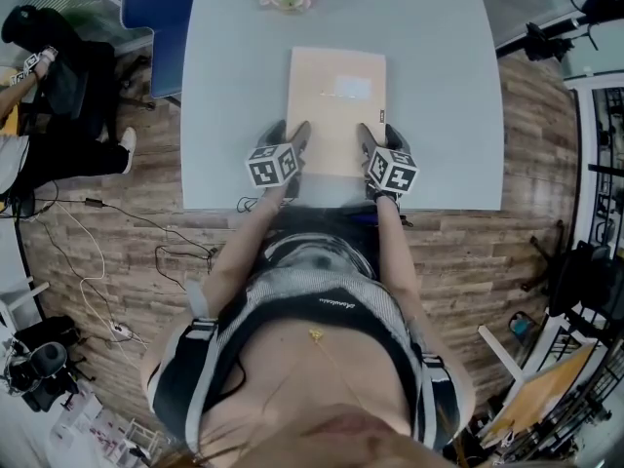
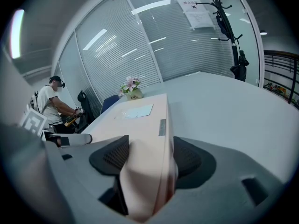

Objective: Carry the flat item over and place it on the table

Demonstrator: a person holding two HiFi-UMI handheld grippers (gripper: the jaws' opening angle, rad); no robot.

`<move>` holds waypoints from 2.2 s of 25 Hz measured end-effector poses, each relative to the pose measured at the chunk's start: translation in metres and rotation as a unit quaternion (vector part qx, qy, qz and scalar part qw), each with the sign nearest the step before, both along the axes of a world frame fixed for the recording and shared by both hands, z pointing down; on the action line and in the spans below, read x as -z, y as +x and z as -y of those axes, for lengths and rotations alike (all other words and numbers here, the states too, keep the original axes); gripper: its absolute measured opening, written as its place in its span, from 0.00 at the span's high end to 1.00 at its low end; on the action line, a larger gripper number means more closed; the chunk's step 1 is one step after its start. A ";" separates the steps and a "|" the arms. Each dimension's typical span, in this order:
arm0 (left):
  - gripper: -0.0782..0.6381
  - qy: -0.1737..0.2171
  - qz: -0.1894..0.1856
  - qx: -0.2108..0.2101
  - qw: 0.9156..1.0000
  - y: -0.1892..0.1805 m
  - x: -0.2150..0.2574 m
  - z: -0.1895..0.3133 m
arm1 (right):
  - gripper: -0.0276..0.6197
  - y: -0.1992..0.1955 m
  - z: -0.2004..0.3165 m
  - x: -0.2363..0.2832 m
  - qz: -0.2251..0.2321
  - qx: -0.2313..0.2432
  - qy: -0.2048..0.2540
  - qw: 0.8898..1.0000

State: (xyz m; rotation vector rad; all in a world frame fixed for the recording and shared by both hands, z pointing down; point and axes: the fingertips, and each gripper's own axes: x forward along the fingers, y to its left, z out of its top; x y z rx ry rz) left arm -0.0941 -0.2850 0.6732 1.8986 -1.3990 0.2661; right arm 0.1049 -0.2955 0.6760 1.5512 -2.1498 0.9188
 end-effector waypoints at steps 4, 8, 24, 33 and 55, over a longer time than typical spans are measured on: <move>0.52 0.000 0.003 0.001 1.000 -0.001 0.003 -0.001 | 0.49 0.001 -0.001 0.000 0.000 0.000 -0.002 1.000; 0.52 0.002 -0.012 -0.003 1.000 0.002 0.000 -0.001 | 0.49 0.000 -0.001 0.002 0.003 -0.001 0.001 1.000; 0.82 0.192 -0.027 -0.120 0.974 0.049 0.132 -0.010 | 0.82 -0.027 -0.006 0.139 -0.013 0.120 0.176 0.977; 0.86 0.277 -0.066 -0.192 0.939 0.089 0.233 -0.025 | 0.95 -0.060 -0.025 0.241 0.021 0.150 0.272 0.950; 0.87 0.382 -0.021 -0.214 0.899 0.092 0.332 -0.050 | 0.95 -0.089 -0.061 0.329 0.011 0.185 0.351 0.918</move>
